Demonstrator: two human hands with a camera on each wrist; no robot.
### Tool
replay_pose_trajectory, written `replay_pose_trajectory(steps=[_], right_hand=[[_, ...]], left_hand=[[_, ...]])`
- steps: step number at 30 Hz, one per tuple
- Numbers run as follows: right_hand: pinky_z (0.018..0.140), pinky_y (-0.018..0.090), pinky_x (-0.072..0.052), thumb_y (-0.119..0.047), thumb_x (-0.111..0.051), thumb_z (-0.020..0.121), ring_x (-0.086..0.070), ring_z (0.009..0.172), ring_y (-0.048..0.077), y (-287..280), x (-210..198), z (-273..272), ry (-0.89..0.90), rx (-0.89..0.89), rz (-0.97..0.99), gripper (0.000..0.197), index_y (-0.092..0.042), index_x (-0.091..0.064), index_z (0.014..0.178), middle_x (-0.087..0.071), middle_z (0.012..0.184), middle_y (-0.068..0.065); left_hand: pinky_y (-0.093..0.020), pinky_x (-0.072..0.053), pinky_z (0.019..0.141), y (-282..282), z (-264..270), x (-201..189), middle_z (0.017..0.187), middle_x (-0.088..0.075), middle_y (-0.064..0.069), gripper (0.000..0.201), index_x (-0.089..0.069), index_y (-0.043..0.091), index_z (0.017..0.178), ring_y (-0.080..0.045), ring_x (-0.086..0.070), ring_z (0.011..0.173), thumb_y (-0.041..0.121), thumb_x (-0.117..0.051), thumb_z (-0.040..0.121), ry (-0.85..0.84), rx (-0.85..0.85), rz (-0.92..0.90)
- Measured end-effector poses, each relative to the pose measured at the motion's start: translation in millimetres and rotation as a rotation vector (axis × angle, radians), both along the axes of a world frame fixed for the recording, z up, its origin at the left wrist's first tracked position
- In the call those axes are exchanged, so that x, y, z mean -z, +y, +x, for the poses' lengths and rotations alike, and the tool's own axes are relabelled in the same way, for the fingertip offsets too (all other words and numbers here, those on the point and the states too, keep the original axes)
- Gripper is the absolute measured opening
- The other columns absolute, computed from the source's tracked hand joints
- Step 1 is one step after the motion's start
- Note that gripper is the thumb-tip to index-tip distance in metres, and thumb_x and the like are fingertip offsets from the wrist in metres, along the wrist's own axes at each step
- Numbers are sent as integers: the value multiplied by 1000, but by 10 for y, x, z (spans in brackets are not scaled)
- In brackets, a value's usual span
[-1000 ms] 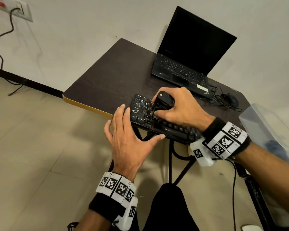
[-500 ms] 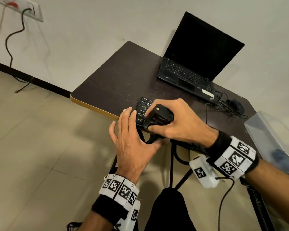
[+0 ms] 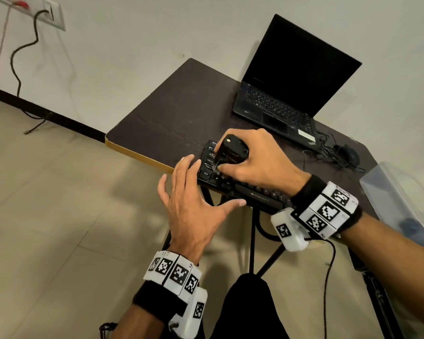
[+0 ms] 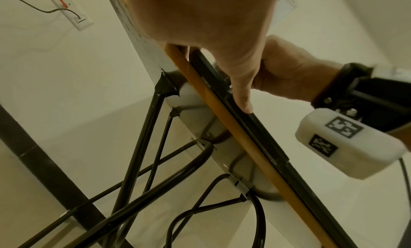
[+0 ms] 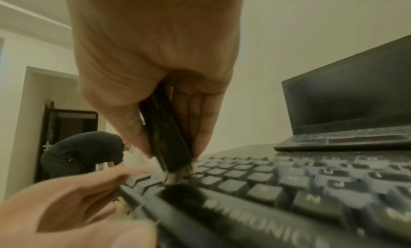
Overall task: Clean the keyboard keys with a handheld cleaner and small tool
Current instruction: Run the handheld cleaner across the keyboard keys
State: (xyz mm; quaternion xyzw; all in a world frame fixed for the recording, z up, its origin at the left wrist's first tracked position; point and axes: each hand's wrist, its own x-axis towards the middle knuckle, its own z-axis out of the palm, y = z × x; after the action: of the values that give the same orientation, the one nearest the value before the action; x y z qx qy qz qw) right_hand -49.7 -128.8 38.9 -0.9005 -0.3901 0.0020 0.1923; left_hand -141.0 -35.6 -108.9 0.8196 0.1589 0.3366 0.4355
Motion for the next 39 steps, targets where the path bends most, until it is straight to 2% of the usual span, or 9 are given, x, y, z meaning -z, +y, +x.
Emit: replay_pose_trajectory(steps=[5, 8, 10, 15, 19, 23, 28, 33, 39], right_hand=[[71, 39, -58, -18, -84, 78, -73, 74, 16, -58, -35, -183, 82, -103, -9, 20, -22, -74, 94, -77, 81, -2], [71, 41, -58, -29, -80, 75, -72, 71, 14, -40, 9, -63, -1, -23, -15, 19, -23, -72, 91, -75, 77, -4], [73, 42, -59, -28, -79, 74, -72, 73, 14, -60, -3, 36, -9, 22, 4, 19, -22, -72, 90, -75, 77, -4], [70, 38, -57, -23, -80, 77, -72, 71, 15, 27, 37, -186, 22, -122, -37, 17, -23, -72, 92, -75, 78, -4], [72, 39, -59, -23, -82, 75, -72, 72, 12, 70, -10, 50, -23, -2, -4, 19, -23, -73, 91, -75, 78, -6], [70, 37, -57, -22, -81, 77, -72, 73, 16, 96, 6, -165, 60, -127, -22, 16, -23, -73, 91, -76, 79, -3], [75, 40, -59, -28, -84, 74, -71, 73, 8, 151, -19, 161, -31, 19, -25, 21, -23, -73, 92, -75, 78, -9], [72, 29, -58, -20, -87, 80, -73, 74, 11, 146, -50, -52, 134, -102, -17, 18, -20, -75, 93, -77, 81, -5], [77, 38, -58, -22, -85, 77, -71, 73, 9, 237, -68, 220, 1, 3, -43, 18, -19, -75, 91, -75, 78, -7]], left_hand=[[-56, -19, 124, 0, -6, -16, 159, -44, 6, 116, -54, 16, 144, -12, -39, 149, 87, -77, 54, -10, 9, -13], [-56, -18, 125, -12, -2, -5, 159, -44, 6, 118, -54, 16, 144, -13, -39, 150, 89, -74, 54, 6, 5, -13], [-56, -18, 124, -8, -12, -9, 160, -43, 6, 119, -54, 15, 144, -13, -39, 150, 91, -70, 54, 12, 12, -5], [-56, -19, 124, 4, -7, -18, 158, -43, 7, 116, -54, 15, 145, -10, -38, 149, 86, -73, 55, 0, 13, -18], [-57, -19, 124, -7, -14, -3, 159, -43, 4, 119, -54, 13, 144, -13, -38, 150, 91, -69, 56, 2, 17, -1], [-56, -21, 123, -5, 0, 3, 160, -41, 6, 117, -53, 14, 146, -11, -36, 151, 84, -79, 56, 1, 19, -15], [-55, -22, 123, -14, -11, 7, 163, -40, 3, 122, -54, 8, 145, -14, -34, 152, 90, -72, 56, 27, 15, 19], [-54, -20, 125, -2, -17, 6, 162, -40, 4, 122, -51, 12, 148, -14, -35, 152, 90, -72, 57, 19, 13, 19], [-53, -19, 125, -7, -22, -4, 163, -39, 4, 123, -53, 10, 147, -13, -34, 152, 93, -68, 58, 44, 11, 33]])
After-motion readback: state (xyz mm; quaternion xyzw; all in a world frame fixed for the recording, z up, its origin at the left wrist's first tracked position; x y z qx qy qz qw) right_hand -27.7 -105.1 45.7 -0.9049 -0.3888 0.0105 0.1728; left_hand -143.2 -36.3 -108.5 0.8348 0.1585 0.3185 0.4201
